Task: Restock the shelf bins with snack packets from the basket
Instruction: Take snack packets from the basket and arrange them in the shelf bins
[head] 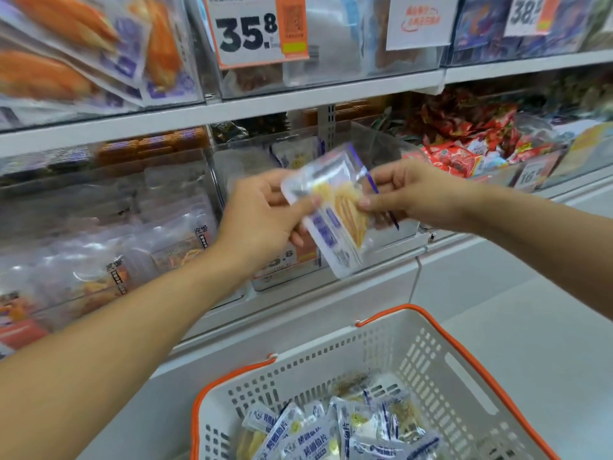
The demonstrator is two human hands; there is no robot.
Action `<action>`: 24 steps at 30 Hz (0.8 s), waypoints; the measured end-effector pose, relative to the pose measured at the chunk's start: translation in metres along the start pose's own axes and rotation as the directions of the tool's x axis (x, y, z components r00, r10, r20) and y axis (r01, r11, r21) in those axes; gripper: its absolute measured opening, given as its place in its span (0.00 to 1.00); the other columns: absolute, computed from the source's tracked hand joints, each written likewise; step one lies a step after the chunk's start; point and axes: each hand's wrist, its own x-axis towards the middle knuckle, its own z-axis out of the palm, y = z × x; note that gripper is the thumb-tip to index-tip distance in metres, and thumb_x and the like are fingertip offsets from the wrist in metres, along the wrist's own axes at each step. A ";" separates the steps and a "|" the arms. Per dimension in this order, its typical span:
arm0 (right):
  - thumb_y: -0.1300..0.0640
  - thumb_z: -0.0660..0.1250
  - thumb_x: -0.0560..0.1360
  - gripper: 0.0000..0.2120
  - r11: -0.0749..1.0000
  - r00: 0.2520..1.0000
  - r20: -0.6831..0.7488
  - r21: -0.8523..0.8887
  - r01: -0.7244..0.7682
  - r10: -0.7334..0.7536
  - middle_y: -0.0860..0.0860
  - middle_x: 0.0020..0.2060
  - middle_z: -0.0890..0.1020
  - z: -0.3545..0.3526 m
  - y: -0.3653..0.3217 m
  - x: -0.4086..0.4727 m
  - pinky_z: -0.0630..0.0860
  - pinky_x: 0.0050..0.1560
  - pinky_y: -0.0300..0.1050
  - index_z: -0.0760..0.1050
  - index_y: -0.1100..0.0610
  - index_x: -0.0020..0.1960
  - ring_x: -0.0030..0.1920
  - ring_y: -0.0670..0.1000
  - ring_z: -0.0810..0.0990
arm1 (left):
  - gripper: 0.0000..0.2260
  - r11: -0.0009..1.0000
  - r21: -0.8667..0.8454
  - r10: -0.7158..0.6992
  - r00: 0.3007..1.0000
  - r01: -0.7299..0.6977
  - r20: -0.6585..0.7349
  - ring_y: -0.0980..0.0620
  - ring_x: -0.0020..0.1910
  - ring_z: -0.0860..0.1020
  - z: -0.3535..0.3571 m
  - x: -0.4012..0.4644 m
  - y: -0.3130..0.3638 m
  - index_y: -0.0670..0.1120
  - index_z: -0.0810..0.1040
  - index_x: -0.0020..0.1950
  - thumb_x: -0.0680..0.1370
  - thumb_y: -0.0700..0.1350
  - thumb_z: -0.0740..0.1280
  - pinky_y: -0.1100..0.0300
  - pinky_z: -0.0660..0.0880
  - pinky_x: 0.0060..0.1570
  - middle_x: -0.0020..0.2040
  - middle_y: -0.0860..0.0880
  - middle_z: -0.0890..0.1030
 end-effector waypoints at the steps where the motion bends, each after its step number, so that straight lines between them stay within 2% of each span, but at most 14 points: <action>1: 0.58 0.72 0.72 0.15 0.999 0.999 -0.052 0.031 0.010 -0.008 0.57 0.43 0.85 -0.004 -0.001 0.009 0.81 0.43 0.43 0.79 0.65 0.55 0.41 0.50 0.84 | 0.10 0.998 -0.007 0.056 0.995 -0.056 -0.077 0.53 0.33 0.82 -0.003 0.005 -0.001 0.46 0.80 0.59 0.78 0.42 0.69 0.62 0.78 0.30 0.42 0.50 0.86; 2: 0.59 0.72 0.73 0.13 0.999 0.994 -0.108 0.054 0.007 -0.001 0.56 0.44 0.85 -0.007 -0.001 0.018 0.82 0.44 0.44 0.80 0.64 0.56 0.42 0.51 0.84 | 0.10 0.991 0.041 0.131 0.978 -0.126 -0.160 0.53 0.38 0.83 -0.007 0.010 -0.002 0.48 0.79 0.60 0.80 0.44 0.68 0.61 0.79 0.34 0.45 0.50 0.86; 3: 0.60 0.71 0.75 0.12 0.998 0.985 -0.172 0.062 -0.012 0.022 0.56 0.44 0.85 -0.012 0.002 0.027 0.82 0.44 0.44 0.80 0.64 0.56 0.42 0.51 0.84 | 0.10 0.967 0.161 0.230 0.950 -0.198 -0.210 0.55 0.42 0.83 -0.014 0.016 -0.004 0.49 0.79 0.61 0.80 0.45 0.67 0.61 0.80 0.39 0.47 0.52 0.85; 5: 0.61 0.70 0.77 0.08 0.995 0.959 -0.268 0.079 -0.068 0.087 0.55 0.41 0.83 -0.020 0.012 0.047 0.81 0.41 0.43 0.80 0.64 0.54 0.39 0.50 0.80 | 0.12 0.831 0.489 0.371 0.919 -0.265 -0.133 0.59 0.52 0.81 -0.027 0.023 -0.011 0.50 0.79 0.64 0.81 0.45 0.65 0.66 0.75 0.52 0.55 0.54 0.83; 7: 0.62 0.71 0.77 0.03 0.980 0.929 -0.327 0.151 -0.128 0.172 0.53 0.39 0.82 -0.025 0.023 0.069 0.81 0.43 0.45 0.80 0.60 0.50 0.40 0.50 0.79 | 0.14 0.686 0.687 0.322 0.947 -0.239 0.008 0.56 0.60 0.77 -0.035 0.028 -0.025 0.48 0.78 0.66 0.81 0.44 0.63 0.65 0.68 0.60 0.61 0.52 0.81; 8: 0.63 0.71 0.76 0.02 0.971 0.913 -0.349 0.188 -0.151 0.209 0.53 0.39 0.82 -0.025 0.028 0.083 0.81 0.45 0.46 0.79 0.59 0.48 0.41 0.51 0.80 | 0.14 0.656 0.725 0.263 0.964 -0.209 0.040 0.54 0.62 0.76 -0.038 0.029 -0.031 0.47 0.78 0.67 0.82 0.44 0.62 0.63 0.67 0.60 0.63 0.51 0.80; 10: 0.65 0.71 0.76 0.04 0.968 0.903 -0.361 0.174 -0.179 0.232 0.53 0.40 0.82 -0.023 0.036 0.108 0.82 0.51 0.50 0.78 0.57 0.46 0.43 0.52 0.81 | 0.14 0.660 0.735 0.174 0.984 -0.154 0.050 0.52 0.65 0.75 -0.039 0.032 -0.037 0.48 0.79 0.66 0.83 0.45 0.60 0.62 0.66 0.60 0.64 0.51 0.80; 12: 0.65 0.74 0.74 0.07 0.975 0.906 -0.367 0.015 -0.221 0.211 0.53 0.44 0.83 -0.020 0.043 0.129 0.81 0.54 0.52 0.79 0.58 0.50 0.48 0.53 0.82 | 0.14 0.697 0.705 0.142 0.989 -0.128 0.039 0.54 0.63 0.75 -0.039 0.035 -0.038 0.49 0.80 0.66 0.83 0.45 0.60 0.64 0.65 0.57 0.64 0.51 0.79; 14: 0.63 0.77 0.70 0.17 0.954 0.910 -0.381 -0.173 -0.245 0.164 0.53 0.48 0.82 -0.018 0.048 0.146 0.80 0.56 0.50 0.79 0.61 0.57 0.51 0.54 0.82 | 0.13 0.717 0.685 0.149 0.988 -0.126 0.025 0.56 0.60 0.75 -0.039 0.035 -0.039 0.49 0.80 0.65 0.83 0.45 0.61 0.65 0.65 0.54 0.63 0.51 0.80; 16: 0.61 0.81 0.65 0.24 0.934 0.898 -0.420 -0.253 -0.253 0.129 0.53 0.52 0.83 -0.020 0.054 0.160 0.80 0.57 0.51 0.78 0.62 0.58 0.53 0.55 0.82 | 0.13 0.730 0.669 0.172 0.985 -0.139 0.018 0.55 0.61 0.76 -0.039 0.035 -0.042 0.49 0.81 0.64 0.82 0.45 0.61 0.65 0.66 0.54 0.62 0.51 0.81; 18: 0.62 0.81 0.64 0.22 0.935 0.896 -0.431 -0.259 -0.241 0.111 0.55 0.52 0.83 -0.022 0.058 0.173 0.82 0.54 0.54 0.79 0.61 0.56 0.53 0.57 0.83 | 0.13 0.736 0.661 0.183 0.983 -0.146 0.013 0.54 0.63 0.76 -0.040 0.037 -0.045 0.49 0.81 0.63 0.82 0.44 0.62 0.65 0.66 0.57 0.62 0.51 0.81; 20: 0.64 0.78 0.68 0.16 0.945 0.915 -0.388 -0.247 -0.216 0.108 0.56 0.51 0.84 -0.020 0.056 0.181 0.83 0.50 0.52 0.80 0.60 0.54 0.51 0.56 0.84 | 0.12 0.738 0.657 0.195 0.981 -0.153 0.010 0.53 0.63 0.77 -0.041 0.039 -0.047 0.50 0.82 0.62 0.82 0.44 0.62 0.62 0.68 0.60 0.61 0.51 0.82; 24: 0.64 0.77 0.70 0.15 0.935 0.924 -0.368 -0.279 -0.221 0.109 0.55 0.53 0.83 -0.010 0.054 0.190 0.83 0.50 0.50 0.78 0.59 0.55 0.52 0.57 0.83 | 0.13 0.748 0.645 0.202 0.979 -0.156 0.003 0.47 0.62 0.77 -0.042 0.041 -0.052 0.52 0.82 0.61 0.81 0.47 0.61 0.50 0.71 0.63 0.58 0.51 0.83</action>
